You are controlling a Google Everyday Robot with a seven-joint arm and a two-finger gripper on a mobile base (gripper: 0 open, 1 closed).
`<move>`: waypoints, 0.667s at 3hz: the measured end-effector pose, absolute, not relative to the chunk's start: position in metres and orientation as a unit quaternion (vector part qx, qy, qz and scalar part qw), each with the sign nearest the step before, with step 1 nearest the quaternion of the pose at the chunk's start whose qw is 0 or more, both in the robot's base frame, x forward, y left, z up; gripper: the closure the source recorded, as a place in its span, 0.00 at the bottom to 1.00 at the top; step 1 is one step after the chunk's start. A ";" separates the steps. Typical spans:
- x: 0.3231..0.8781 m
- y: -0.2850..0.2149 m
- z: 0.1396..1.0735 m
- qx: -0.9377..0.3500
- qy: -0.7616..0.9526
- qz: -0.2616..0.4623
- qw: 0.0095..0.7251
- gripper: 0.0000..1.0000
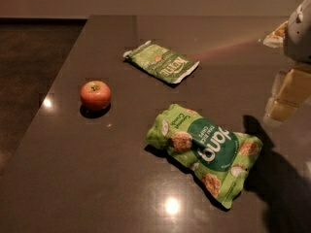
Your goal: Pick apple
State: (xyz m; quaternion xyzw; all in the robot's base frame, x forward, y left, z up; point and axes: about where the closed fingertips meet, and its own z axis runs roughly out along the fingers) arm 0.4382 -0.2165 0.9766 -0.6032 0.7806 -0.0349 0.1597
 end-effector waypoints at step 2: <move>0.443 -0.198 0.983 -0.614 0.769 -0.020 0.175 0.00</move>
Offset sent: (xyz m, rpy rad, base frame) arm 0.0127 0.0460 0.0109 0.0960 0.0010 0.0959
